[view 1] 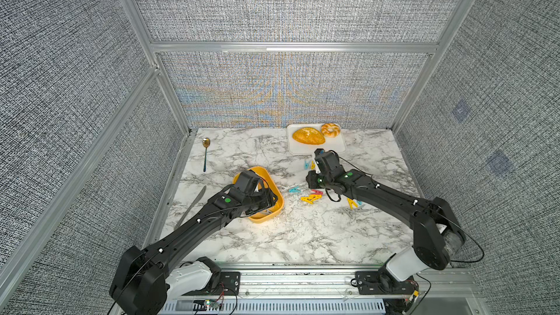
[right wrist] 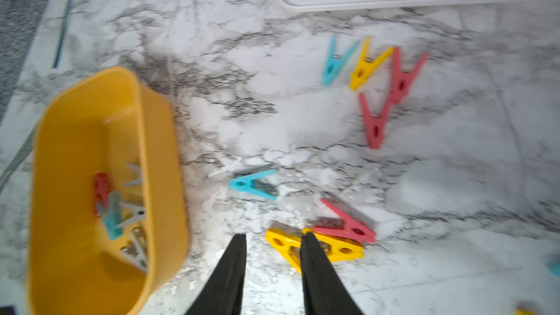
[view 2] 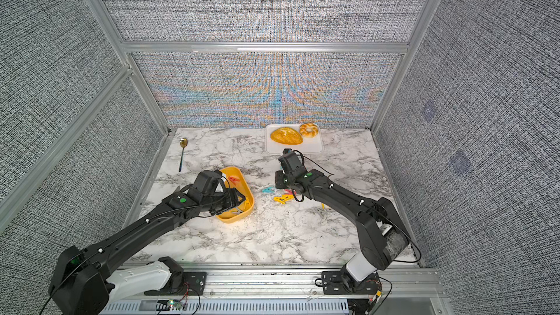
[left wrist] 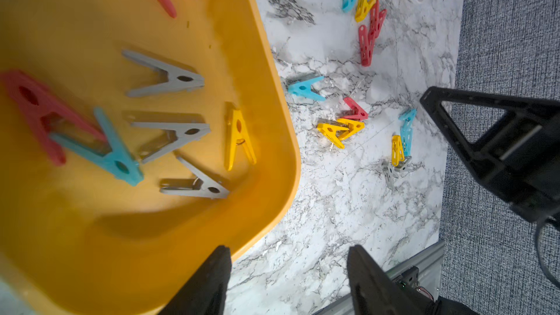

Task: Put the clothespins into the storage box
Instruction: Place the clothespin in the storage box, then pick up the clothespin from the center of the board.

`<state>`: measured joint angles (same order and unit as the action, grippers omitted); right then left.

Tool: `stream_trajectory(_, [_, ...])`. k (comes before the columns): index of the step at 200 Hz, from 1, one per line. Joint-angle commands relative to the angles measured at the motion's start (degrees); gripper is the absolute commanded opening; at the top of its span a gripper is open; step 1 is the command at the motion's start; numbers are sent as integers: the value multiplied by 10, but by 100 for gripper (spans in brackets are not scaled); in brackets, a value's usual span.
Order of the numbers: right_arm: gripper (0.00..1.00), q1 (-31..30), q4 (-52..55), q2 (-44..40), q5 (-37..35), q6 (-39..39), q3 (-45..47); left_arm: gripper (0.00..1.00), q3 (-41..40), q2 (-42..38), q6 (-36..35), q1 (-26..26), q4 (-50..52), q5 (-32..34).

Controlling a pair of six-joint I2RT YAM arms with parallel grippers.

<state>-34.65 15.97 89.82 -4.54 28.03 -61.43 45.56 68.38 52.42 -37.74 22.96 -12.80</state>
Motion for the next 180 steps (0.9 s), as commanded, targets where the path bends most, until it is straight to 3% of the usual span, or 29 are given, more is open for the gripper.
stream_trajectory(1, [36,25,-23,3,-23,17,12,66,16,29,9,-27,-42,3])
stream_trajectory(71, [28,108,-32,121,-43,-1,-88,65,46,101,27,-92,-84,10])
stream_trajectory(122, [22,144,-3,248,-46,-5,-214,64,57,113,23,-100,-81,13])
stream_trajectory(180, [21,155,20,331,-43,-8,-289,64,48,121,22,-100,-78,17])
